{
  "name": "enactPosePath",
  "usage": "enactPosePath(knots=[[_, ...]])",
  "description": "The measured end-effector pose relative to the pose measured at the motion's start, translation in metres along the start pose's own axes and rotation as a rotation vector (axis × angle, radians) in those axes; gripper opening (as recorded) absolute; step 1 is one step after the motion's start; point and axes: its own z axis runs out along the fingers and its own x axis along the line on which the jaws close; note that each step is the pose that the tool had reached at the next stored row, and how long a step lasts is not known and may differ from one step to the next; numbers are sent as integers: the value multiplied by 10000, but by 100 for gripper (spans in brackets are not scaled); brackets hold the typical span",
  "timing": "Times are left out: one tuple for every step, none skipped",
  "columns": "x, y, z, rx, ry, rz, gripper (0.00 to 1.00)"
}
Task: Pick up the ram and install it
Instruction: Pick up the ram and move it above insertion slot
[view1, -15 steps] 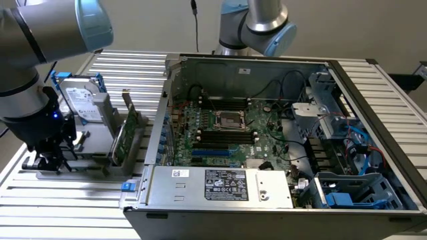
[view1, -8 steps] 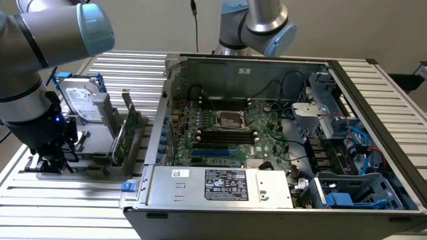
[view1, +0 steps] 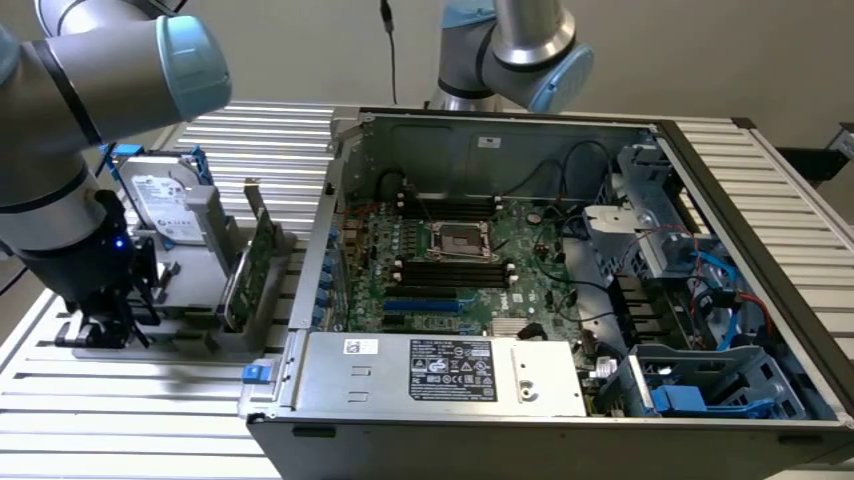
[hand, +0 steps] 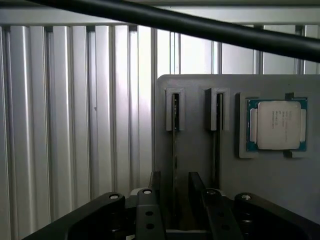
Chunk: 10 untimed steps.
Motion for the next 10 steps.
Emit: enactPosePath(knots=[[0, -1, 11, -4, -13, -1, 36], [0, -3, 23, -7, -23, -1, 36], [1, -4, 36, -8, -32, -2, 36], [1, -6, 48, -11, -40, -2, 36], [0, -8, 61, -13, -49, -4, 36], [0, -10, 70, -14, -55, -8, 36], [1, -10, 74, -16, -59, -23, 36], [2, -12, 76, -18, -62, -44, 36], [3, -14, 78, -19, -65, -64, 36], [5, -15, 81, -17, -69, -84, 36]])
